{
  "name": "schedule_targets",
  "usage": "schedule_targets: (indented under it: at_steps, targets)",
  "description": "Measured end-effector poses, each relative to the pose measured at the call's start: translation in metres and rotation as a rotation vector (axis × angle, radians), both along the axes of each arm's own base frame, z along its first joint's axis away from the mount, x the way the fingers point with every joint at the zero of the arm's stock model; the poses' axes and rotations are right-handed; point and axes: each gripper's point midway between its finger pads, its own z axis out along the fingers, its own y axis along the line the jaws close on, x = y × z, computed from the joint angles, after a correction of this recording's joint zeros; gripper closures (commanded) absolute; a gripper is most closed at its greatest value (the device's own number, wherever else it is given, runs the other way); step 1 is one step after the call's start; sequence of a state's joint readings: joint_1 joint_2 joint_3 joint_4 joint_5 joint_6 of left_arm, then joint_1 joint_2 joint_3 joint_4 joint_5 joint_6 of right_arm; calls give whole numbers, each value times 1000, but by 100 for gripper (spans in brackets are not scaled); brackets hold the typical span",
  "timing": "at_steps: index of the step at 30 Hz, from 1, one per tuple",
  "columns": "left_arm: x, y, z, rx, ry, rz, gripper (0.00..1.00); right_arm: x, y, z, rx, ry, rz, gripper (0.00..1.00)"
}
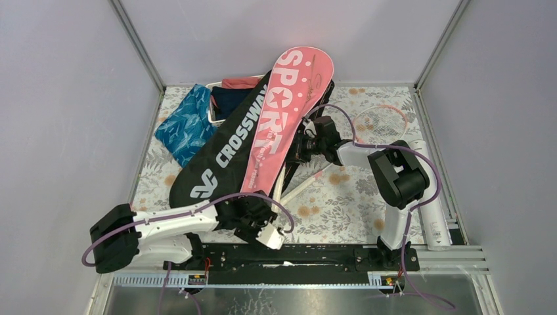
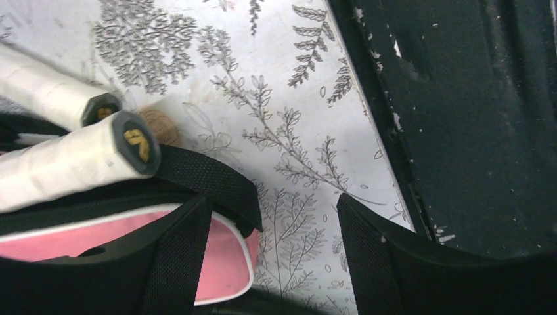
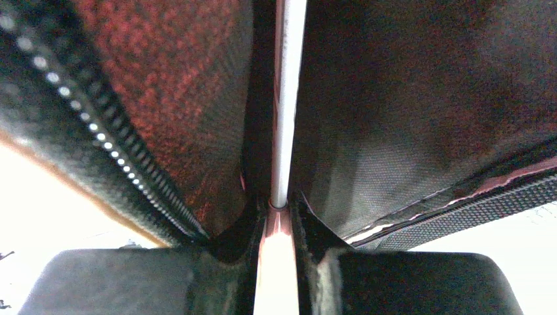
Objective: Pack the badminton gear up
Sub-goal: Place the racket in the racket bag.
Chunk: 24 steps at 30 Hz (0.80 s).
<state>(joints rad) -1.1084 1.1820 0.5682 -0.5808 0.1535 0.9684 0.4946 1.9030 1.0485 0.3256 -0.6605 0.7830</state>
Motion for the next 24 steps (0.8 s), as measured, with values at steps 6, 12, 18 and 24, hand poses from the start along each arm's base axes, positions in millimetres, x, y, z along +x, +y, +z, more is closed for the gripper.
schedule_targets:
  at_steps: [6,12,18,24]
  targets:
    - [8,-3,34,-44,16,56,23,2,0,0,-4,3,-14,100]
    - [22,-11,65,-132,22,124,27,3,1,-2,2,16,-23,100]
    - [26,-8,61,-130,58,170,40,4,1,-2,8,19,-28,100]
    - [22,6,20,-8,119,194,57,4,1,-2,9,19,-28,100]
